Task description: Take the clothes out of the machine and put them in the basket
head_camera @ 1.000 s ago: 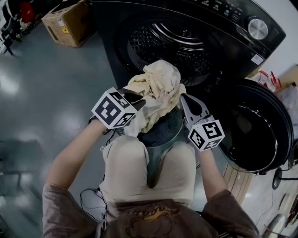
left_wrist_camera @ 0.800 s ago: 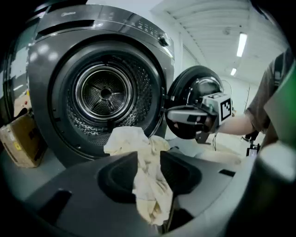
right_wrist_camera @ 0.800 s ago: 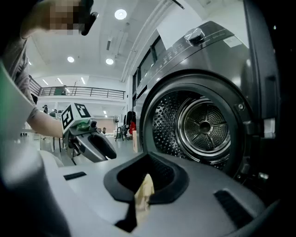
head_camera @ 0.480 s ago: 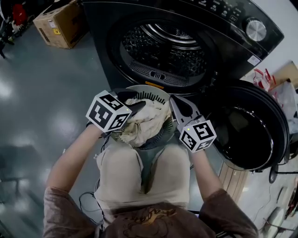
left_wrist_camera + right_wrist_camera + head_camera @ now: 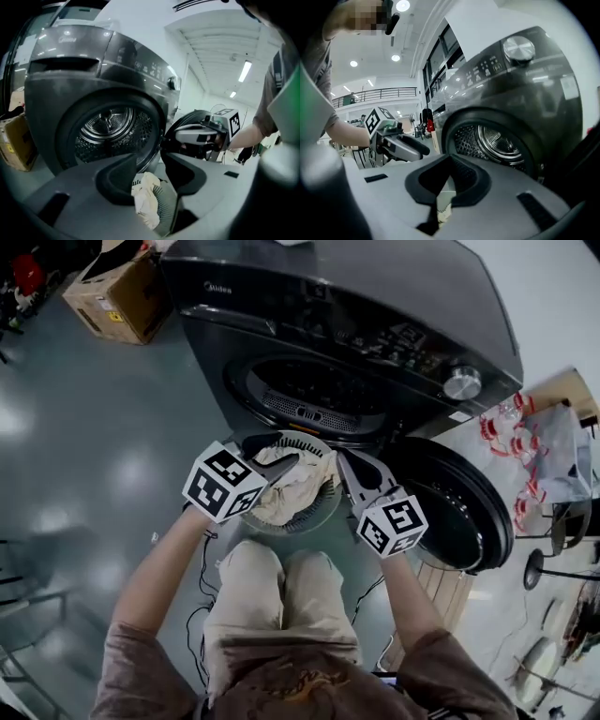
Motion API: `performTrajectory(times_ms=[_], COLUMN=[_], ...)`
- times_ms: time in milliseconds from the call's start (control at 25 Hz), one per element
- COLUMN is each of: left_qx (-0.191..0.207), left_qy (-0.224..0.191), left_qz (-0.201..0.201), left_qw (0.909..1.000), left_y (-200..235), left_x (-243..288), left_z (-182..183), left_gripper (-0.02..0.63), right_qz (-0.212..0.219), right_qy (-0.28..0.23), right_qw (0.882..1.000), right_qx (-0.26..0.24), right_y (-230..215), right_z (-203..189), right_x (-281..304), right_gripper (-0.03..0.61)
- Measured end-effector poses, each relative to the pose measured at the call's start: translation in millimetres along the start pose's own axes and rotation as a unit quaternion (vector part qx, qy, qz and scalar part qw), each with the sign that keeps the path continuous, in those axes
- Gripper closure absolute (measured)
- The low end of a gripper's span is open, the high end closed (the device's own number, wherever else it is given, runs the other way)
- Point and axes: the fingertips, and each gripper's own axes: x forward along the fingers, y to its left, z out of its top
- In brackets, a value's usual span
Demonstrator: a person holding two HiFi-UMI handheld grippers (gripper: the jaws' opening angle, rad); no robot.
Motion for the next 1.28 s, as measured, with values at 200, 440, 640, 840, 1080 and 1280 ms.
performTrajectory(times_ms=[200,440,640,840,1080,1280], left_qx=[-0.006,-0.022,-0.051,-0.044,-0.031,-0.027], left_qy=[-0.005,-0.042,-0.084,-0.157,-0.205,-0.218], left_qz=[-0.001,0.022,0.026,0.017,0.022,0.039], left_qw=[1.0000,0.9986,0.9948,0.9865,0.9779,0.9747], left_y=[-26.9,-55.2,-67.7,-79.4,-84.9,-81.4], left_x=[-67.1,-156.8,-220.6,-267.6,-292.3,-298.8], left_z=[82.1,189.4,257.3,308.4,327.3,320.9], left_gripper=[0.416,0.414,0.414,0.413,0.513,0.606], right_qz=[-0.018,-0.026,-0.015,-0.012,-0.007,-0.009], right_qy=[0.011,0.018,0.014,-0.009,-0.032,-0.050], right_qw=[1.000,0.999,0.999,1.000,0.999,0.999], right_qx=[0.015,0.024,0.028,0.014,0.003,0.000], right_y=[14.6,49.5,88.3,108.8,134.1,141.3], right_z=[106.4,225.6,298.4,349.5,382.3,380.4], right_x=[-35.2,-74.6,-93.3,-98.4,-111.2,-121.7], right_gripper=[0.581,0.581,0.581,0.580,0.580,0.581])
